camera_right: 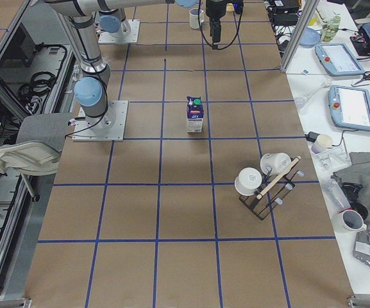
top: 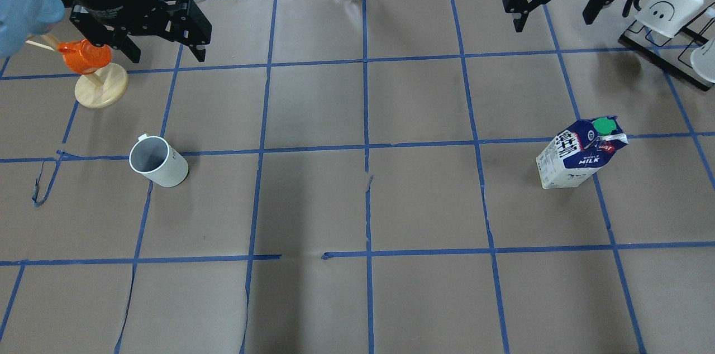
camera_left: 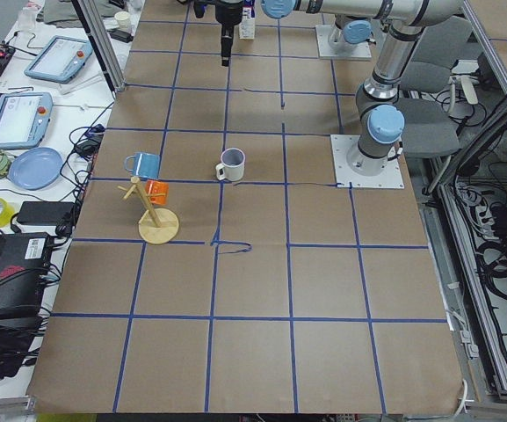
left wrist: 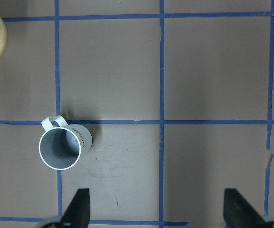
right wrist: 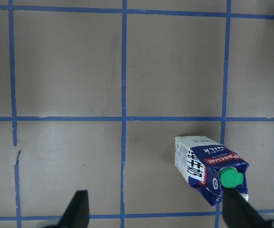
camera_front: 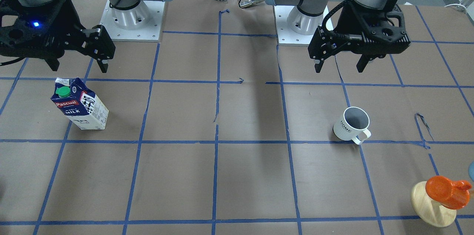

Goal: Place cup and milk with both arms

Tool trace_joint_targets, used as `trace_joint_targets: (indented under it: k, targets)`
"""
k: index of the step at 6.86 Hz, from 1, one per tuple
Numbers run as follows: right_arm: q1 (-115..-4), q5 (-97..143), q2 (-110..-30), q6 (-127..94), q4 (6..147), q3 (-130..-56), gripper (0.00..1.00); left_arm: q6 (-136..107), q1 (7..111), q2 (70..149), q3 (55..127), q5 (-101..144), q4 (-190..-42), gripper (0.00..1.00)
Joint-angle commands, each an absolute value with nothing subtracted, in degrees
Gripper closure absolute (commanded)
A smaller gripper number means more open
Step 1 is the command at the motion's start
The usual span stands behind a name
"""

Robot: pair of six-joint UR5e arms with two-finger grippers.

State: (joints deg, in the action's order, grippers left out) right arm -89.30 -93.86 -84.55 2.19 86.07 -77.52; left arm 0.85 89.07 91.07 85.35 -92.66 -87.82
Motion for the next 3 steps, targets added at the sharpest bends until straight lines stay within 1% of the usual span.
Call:
trace_joint_targets:
  k: [1,3]
  targets:
    - [-89.3,-93.9,-84.6,2.2,86.0,-77.5,0.0,0.8,89.0,91.1,85.3,-92.6,-87.9,0.0]
    - [-89.3,-93.9,-84.6,2.2,86.0,-77.5,0.0,1.8,88.2,91.2,86.3,-93.0,-88.5,0.0]
